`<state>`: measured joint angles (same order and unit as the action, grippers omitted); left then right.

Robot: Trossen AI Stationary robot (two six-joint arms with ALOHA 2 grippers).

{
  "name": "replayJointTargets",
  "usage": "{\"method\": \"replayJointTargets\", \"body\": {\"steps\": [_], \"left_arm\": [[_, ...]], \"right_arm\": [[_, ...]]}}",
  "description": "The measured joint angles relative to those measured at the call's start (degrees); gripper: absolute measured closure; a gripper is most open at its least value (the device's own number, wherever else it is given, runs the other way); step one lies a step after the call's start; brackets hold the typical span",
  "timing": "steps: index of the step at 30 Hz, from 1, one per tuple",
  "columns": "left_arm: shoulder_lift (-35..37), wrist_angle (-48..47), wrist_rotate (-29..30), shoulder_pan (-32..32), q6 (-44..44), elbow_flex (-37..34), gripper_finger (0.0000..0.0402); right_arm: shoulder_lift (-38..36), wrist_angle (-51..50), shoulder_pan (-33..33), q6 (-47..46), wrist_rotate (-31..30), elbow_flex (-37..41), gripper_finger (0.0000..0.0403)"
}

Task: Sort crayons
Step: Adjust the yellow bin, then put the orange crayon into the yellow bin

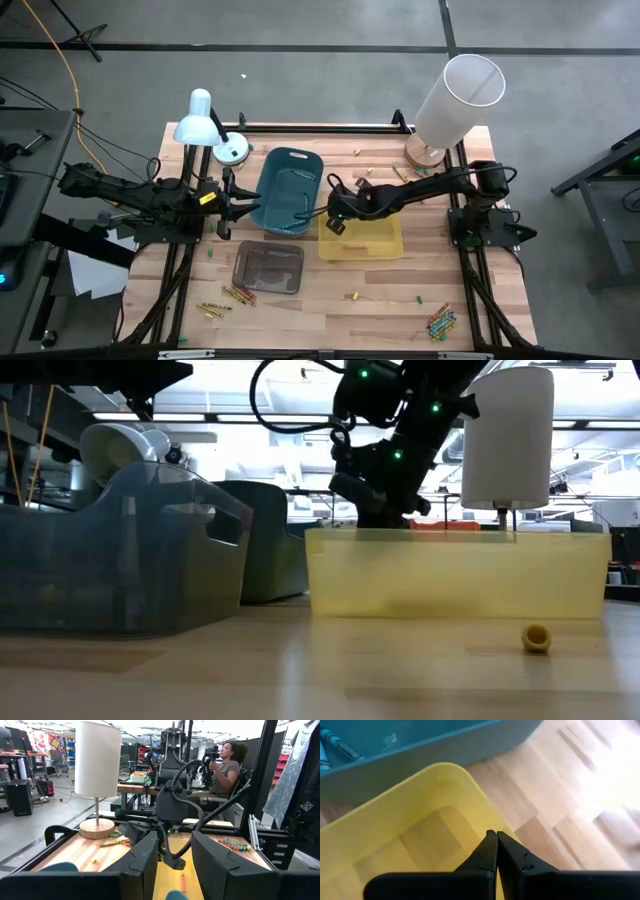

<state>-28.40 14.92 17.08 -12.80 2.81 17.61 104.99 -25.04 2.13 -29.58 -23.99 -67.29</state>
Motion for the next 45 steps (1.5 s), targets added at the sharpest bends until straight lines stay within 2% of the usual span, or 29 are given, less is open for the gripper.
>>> {"method": "replayJointTargets", "body": {"steps": [5, 8, 13, 17, 22, 27, 32, 39, 42, 45], "left_arm": [[0.0, -0.1, -0.5, 0.0, 0.0, 0.0, 0.0295], [0.0, -0.2, -1.9, 0.0, 0.0, 0.0, 0.0296], [0.0, -0.5, -3.1, 0.0, 1.3, 0.0, 0.0296], [0.0, 0.1, -3.1, 0.0, 1.5, 0.0, 0.0295], [0.0, 3.9, -3.1, 0.0, 0.9, 0.0, 0.0295], [0.0, 4.2, -3.1, 0.0, -2.0, 0.0, 0.0295], [0.0, 4.2, -3.1, 0.0, -3.5, 0.0, 0.0295], [0.0, 4.2, -3.1, 0.0, -2.9, 0.0, 0.0295], [0.0, 4.0, -4.0, 0.0, -1.3, 0.0, 0.0296], [0.0, 3.3, -5.0, 0.0, -0.3, 0.0, 0.0295]], "right_arm": [[-4.0, -3.6, 2.0, 2.4, 0.3, 0.0, 0.0403], [-8.0, -13.8, 4.4, -0.7, -3.8, 0.0, 0.0403], [-15.6, -36.6, 7.5, -16.4, -13.2, 1.1, 0.0403], [-22.1, -46.2, 4.7, -30.1, -8.1, 6.4, 0.0403], [-27.0, -41.3, -2.8, -31.9, 2.3, 17.1, 0.0403], [-27.9, -35.0, -9.7, -30.3, 6.6, 25.5, 0.0403], [-27.9, -31.1, -13.8, -29.0, 6.9, 28.2, 0.0403], [-27.9, -30.8, -19.6, -28.4, 3.1, 27.8, 0.0399], [-27.9, -30.3, -22.9, -28.4, 3.5, 29.0, 0.0380], [-27.9, -29.2, -25.3, -26.3, 5.6, 30.1, 0.0344]]}}
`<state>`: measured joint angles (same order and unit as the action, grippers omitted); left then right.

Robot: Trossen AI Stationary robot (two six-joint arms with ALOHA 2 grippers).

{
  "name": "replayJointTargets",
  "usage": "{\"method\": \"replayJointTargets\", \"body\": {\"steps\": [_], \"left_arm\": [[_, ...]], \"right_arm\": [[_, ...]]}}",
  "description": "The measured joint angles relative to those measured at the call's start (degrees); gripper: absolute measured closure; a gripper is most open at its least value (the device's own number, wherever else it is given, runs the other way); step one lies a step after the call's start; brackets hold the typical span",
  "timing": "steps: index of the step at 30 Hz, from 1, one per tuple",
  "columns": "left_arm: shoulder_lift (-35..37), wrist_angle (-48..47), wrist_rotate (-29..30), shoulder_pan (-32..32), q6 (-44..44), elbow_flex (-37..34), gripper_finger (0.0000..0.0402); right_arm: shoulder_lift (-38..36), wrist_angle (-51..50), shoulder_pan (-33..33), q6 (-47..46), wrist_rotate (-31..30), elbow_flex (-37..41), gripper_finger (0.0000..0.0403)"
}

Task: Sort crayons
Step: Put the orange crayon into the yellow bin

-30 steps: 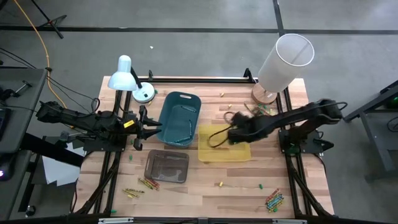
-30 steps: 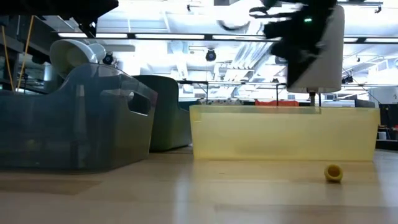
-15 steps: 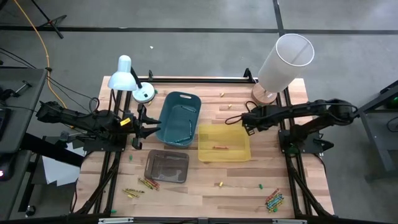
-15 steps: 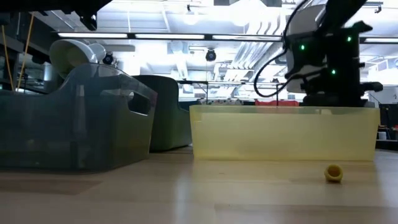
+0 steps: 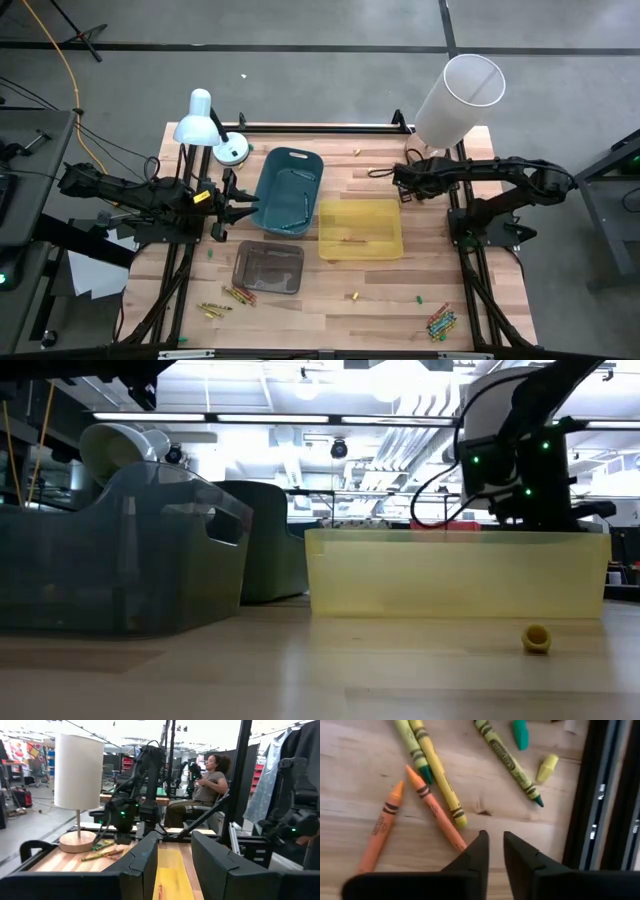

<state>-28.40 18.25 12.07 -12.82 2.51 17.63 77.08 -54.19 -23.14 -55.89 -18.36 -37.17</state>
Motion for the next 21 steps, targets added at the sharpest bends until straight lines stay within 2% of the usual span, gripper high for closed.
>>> {"method": "replayJointTargets", "body": {"steps": [6, 10, 15, 21], "left_arm": [[0.0, -0.4, -0.1, 0.0, 0.3, 0.0, 0.0296], [0.0, -0.4, -0.1, 0.0, 0.3, 0.0, 0.0295], [0.0, -0.4, -0.1, 0.0, 0.3, 0.0, 0.0295], [0.0, -0.4, -0.1, 0.0, 0.3, 0.0, 0.0295]], "right_arm": [[0.0, 2.2, -0.9, 4.7, 2.1, 0.3, 0.0253], [0.0, 5.5, -1.2, 4.5, 4.8, 0.3, 0.0214], [0.0, 6.5, -1.4, 5.0, 6.6, 0.3, 0.0208], [0.0, 6.0, -1.4, 4.4, 6.6, 0.3, 0.0233]]}}
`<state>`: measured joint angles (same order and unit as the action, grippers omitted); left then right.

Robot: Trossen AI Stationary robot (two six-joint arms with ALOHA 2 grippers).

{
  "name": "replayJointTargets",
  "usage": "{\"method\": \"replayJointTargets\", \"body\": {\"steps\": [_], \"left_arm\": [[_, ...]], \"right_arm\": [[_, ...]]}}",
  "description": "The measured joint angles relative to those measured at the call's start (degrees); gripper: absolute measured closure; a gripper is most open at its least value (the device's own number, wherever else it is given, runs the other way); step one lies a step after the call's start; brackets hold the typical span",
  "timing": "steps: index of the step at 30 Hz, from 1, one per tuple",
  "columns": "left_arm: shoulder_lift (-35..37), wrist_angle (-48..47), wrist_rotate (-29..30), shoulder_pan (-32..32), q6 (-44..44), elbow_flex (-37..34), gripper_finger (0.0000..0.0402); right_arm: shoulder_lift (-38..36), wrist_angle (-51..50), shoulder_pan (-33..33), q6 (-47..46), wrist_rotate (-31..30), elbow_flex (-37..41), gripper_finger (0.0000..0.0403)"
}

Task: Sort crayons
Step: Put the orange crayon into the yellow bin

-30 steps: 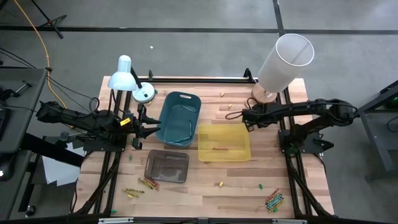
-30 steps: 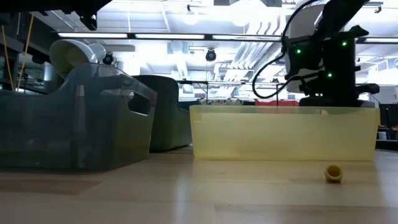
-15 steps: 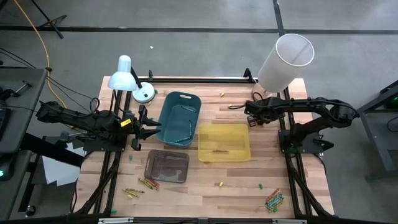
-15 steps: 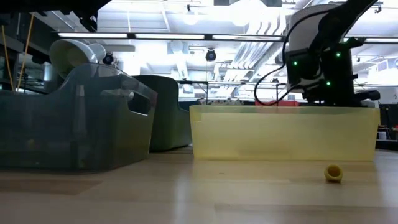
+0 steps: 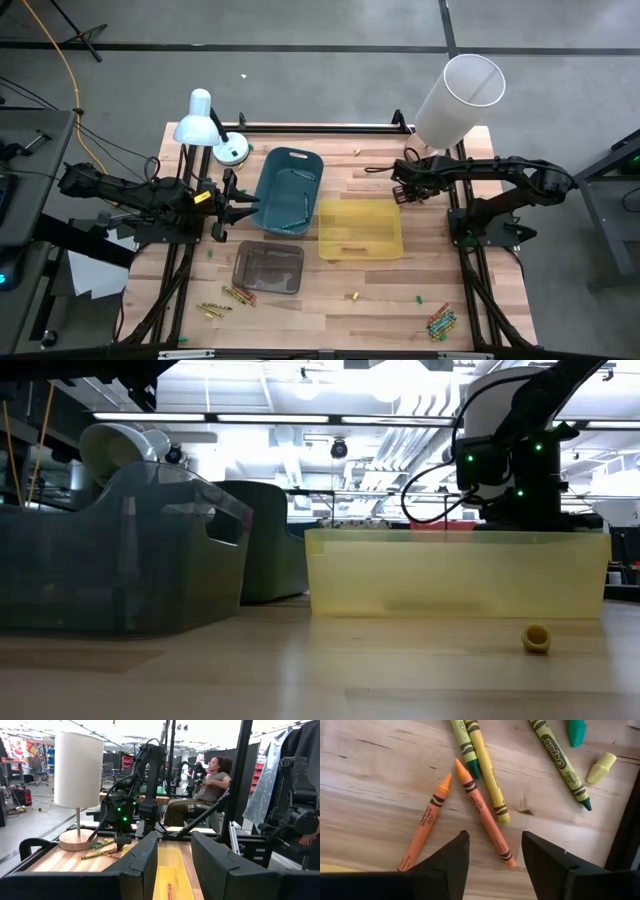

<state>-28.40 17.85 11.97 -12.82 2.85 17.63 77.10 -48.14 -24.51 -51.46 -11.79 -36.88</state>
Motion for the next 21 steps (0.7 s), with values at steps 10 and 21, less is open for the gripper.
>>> {"method": "replayJointTargets", "body": {"steps": [10, 21], "left_arm": [[0.0, 0.0, 0.0, 0.0, 0.0, 0.0, 0.0295], [0.0, 0.0, 0.0, 0.0, 0.0, 0.0, 0.0296]], "right_arm": [[-0.2, 4.4, -1.5, -1.1, 4.0, 5.8, 0.0274], [-0.2, 5.8, -2.5, -0.9, 4.0, 6.8, 0.0292]]}}
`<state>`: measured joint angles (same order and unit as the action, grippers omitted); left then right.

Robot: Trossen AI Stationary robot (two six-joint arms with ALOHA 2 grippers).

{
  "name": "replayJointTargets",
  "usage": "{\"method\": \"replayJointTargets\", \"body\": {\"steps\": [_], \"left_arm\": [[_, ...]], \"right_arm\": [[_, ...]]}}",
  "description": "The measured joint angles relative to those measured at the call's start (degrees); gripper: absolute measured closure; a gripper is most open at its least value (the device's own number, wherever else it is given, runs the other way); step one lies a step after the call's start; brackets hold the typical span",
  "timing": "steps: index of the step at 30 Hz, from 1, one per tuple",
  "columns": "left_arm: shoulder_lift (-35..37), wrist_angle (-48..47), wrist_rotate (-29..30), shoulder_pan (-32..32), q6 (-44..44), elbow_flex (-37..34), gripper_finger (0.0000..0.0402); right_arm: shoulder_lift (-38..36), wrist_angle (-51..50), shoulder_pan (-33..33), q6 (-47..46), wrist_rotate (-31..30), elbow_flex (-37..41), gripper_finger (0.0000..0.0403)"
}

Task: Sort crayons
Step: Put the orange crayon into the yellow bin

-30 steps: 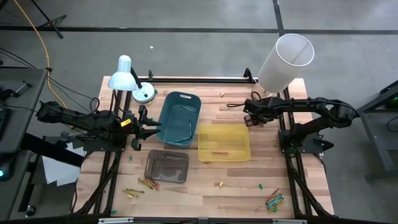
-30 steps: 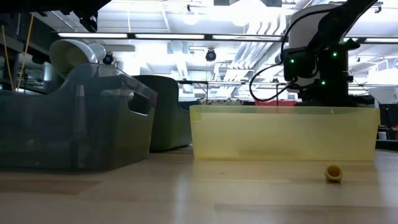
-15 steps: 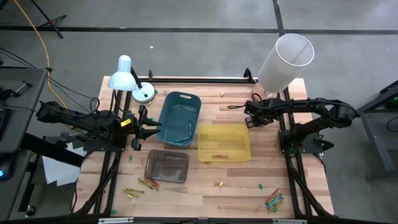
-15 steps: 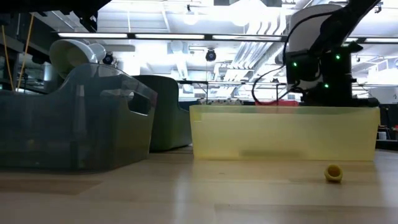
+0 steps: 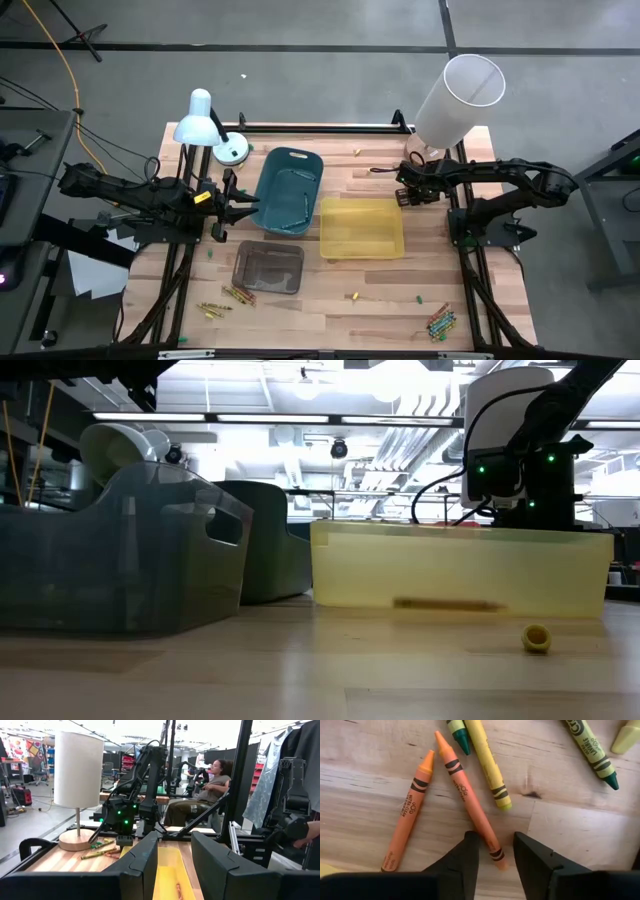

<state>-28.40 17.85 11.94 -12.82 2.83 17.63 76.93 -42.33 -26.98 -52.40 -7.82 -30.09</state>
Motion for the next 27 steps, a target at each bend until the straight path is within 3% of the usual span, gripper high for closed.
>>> {"method": "replayJointTargets", "body": {"steps": [8, 15, 27], "left_arm": [[0.0, 0.0, 0.0, 0.0, 0.0, 0.0, 0.0296], [0.0, 0.0, 0.0, 0.0, 0.0, 0.0, 0.0296], [0.0, 0.0, 0.0, 0.0, 0.0, 0.0, 0.0296]], "right_arm": [[0.1, 0.0, 0.0, 1.6, -1.3, 0.1, 0.0393], [-2.3, 0.2, 0.0, 1.9, -1.2, 0.3, 0.0396], [-16.9, 0.2, 0.2, 1.9, -2.7, 0.4, 0.0401]]}}
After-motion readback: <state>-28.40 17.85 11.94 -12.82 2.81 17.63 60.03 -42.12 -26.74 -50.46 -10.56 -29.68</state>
